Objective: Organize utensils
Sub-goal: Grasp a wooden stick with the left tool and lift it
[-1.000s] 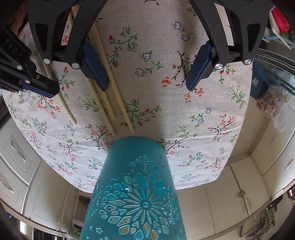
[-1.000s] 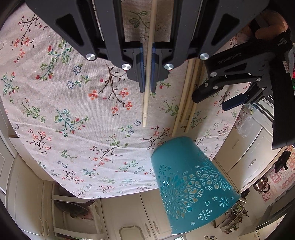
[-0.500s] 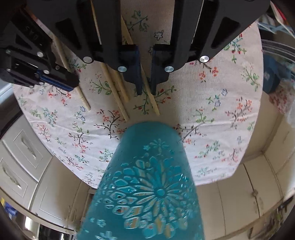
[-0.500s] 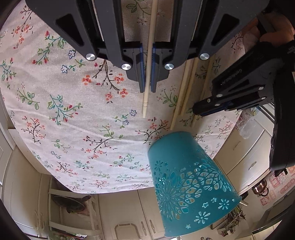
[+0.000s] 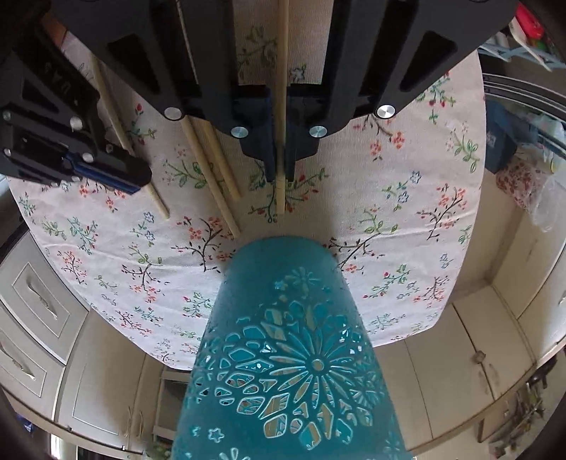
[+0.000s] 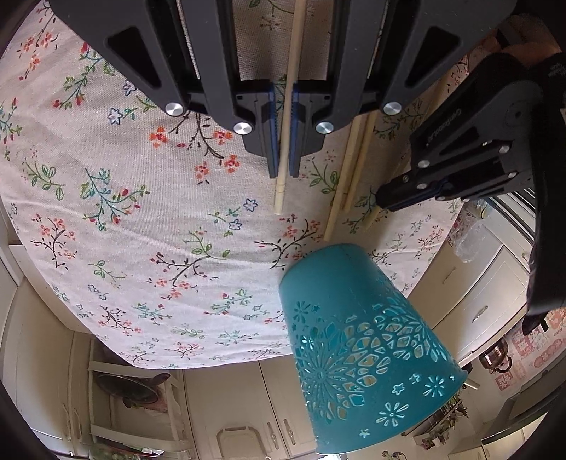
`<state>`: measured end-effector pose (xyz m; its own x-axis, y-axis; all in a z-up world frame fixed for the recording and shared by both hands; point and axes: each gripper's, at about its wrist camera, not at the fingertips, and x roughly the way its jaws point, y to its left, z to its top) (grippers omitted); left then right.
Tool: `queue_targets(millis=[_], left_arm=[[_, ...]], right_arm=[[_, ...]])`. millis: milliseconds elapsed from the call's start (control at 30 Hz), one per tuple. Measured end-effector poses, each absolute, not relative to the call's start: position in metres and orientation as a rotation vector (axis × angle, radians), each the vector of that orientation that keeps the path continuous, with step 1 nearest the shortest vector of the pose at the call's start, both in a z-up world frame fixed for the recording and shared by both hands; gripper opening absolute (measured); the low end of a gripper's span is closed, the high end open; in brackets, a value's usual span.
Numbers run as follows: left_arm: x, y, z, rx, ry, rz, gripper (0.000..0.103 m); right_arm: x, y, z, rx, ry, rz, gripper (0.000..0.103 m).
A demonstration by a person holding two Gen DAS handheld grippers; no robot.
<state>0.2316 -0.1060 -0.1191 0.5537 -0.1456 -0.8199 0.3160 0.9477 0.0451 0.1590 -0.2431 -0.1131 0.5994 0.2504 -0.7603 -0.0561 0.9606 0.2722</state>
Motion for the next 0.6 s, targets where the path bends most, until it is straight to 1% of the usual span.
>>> queue_targets(millis=[367, 467, 600], left_arm=[[0.211, -0.098, -0.101, 0.179, 0.868, -0.306, 0.005], [0.207, -0.092, -0.093, 0.127, 0.845, -0.342, 0.005], [0.196, -0.074, -0.074, 0.027, 0.771, -0.414, 0.005]], right_arm=[[0.157, -0.242, -0.112, 0.217, 0.906, 0.175, 0.007], [0.157, -0.241, -0.112, 0.217, 0.906, 0.175, 0.007], [0.157, -0.241, -0.112, 0.217, 0.906, 0.174, 0.007]])
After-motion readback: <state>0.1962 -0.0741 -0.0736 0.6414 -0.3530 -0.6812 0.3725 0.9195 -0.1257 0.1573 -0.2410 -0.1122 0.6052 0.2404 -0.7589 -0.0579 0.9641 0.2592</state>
